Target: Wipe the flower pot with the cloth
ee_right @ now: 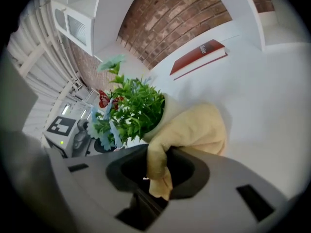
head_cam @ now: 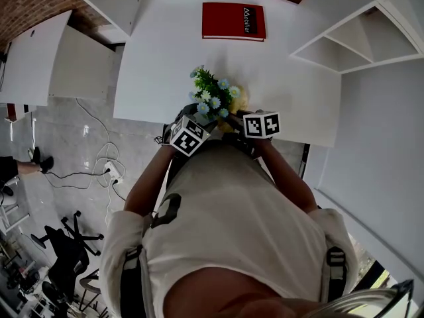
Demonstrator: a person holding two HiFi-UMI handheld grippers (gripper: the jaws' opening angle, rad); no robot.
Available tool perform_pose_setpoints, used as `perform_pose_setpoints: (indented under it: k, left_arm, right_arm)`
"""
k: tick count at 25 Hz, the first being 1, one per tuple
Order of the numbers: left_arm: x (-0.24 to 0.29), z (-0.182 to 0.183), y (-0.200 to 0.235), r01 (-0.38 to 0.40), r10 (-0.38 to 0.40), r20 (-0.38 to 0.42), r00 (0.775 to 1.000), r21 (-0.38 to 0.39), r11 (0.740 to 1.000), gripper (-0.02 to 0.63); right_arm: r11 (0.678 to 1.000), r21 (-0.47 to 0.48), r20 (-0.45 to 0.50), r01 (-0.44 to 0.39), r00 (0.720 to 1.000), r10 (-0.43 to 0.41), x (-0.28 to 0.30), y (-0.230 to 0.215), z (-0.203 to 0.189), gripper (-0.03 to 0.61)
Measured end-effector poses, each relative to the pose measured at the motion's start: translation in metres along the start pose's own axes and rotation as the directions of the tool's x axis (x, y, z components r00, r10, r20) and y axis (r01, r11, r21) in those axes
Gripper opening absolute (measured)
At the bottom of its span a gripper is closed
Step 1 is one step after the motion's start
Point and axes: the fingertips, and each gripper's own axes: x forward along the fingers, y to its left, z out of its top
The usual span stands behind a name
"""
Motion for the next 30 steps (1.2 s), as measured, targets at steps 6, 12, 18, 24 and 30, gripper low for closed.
perform_pose_setpoints:
  k: [6,12,18,24,30]
  left_arm:
    - [-0.007,0.009,0.038,-0.062,0.061,0.026,0.998,0.029,0.998,0.287]
    - [0.001,0.017,0.032,-0.045,0.045,0.036,0.998,0.010,0.999,0.290]
    - [0.003,0.021,0.027,-0.098,0.107,0.062,0.992,-0.134,0.986,0.287]
    - [-0.002,0.027,0.013,-0.032,0.042,0.062,0.997,-0.165,0.986,0.267]
    - [-0.006,0.013,0.025,-0.012,0.014,0.037,0.999,-0.047,0.999,0.292]
  right_arm:
    - [0.998,0.031,0.112,0.052,0.992,-0.056,-0.014,-0.014,0.028,0.106]
    - [0.998,0.028,0.125,0.057,0.990,-0.060,-0.012,-0.010,0.034,0.106]
    - [1.000,0.023,0.027,0.014,1.000,-0.014,0.000,0.002,0.003,0.106]
    - [1.000,0.001,-0.079,-0.031,0.996,0.031,0.009,0.009,-0.013,0.107]
    - [0.999,0.034,-0.031,-0.004,1.000,0.005,0.001,-0.001,-0.001,0.106]
